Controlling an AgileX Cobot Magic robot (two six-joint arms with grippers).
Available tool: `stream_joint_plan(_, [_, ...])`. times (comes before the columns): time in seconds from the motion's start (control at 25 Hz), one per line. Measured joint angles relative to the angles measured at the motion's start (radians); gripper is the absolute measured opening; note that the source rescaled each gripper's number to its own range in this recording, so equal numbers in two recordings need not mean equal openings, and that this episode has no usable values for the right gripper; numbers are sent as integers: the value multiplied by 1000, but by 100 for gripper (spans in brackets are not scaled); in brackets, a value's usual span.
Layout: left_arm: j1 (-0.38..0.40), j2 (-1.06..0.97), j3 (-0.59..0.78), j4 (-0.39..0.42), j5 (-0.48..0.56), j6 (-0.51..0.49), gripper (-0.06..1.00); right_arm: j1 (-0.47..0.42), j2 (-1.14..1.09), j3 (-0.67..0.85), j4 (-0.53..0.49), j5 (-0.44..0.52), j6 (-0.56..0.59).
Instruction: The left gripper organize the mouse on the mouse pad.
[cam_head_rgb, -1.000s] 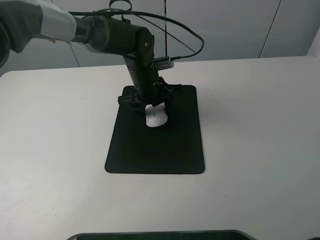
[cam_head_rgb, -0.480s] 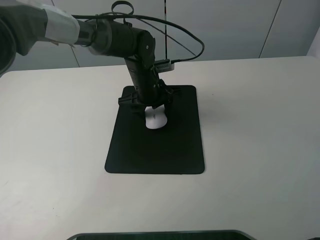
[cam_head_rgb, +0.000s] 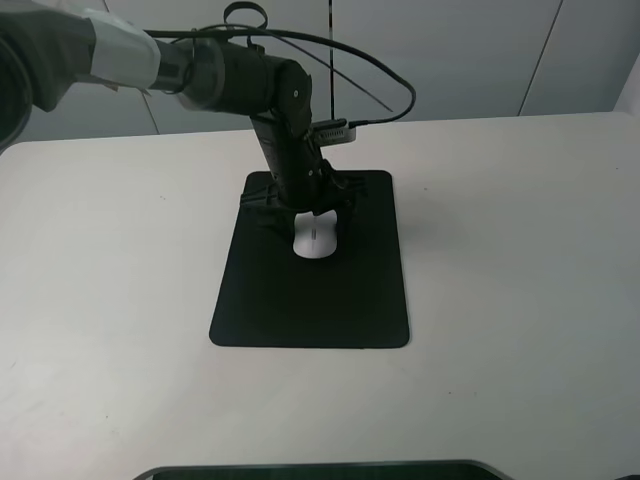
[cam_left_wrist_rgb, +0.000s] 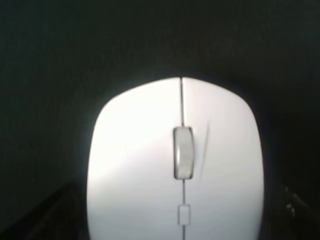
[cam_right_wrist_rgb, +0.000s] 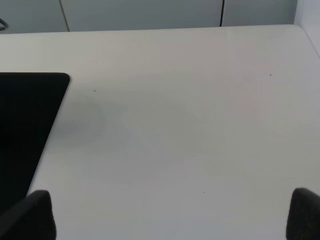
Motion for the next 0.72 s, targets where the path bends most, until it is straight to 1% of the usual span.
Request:
stream_joint_plan(0.28, [0, -2, -1, -9, 4, 7, 98, 0, 0, 0, 0, 0, 0])
stream_joint_plan(0.44, [0, -2, -28, -9, 21, 37, 98, 0, 0, 0, 0, 0, 0])
stream_joint_plan(0.6, [0, -2, -92, -9, 95, 82, 99, 0, 0, 0, 0, 0, 0])
stream_joint_plan(0.72, [0, -2, -152, 3, 187, 135, 99, 0, 0, 0, 0, 0, 0])
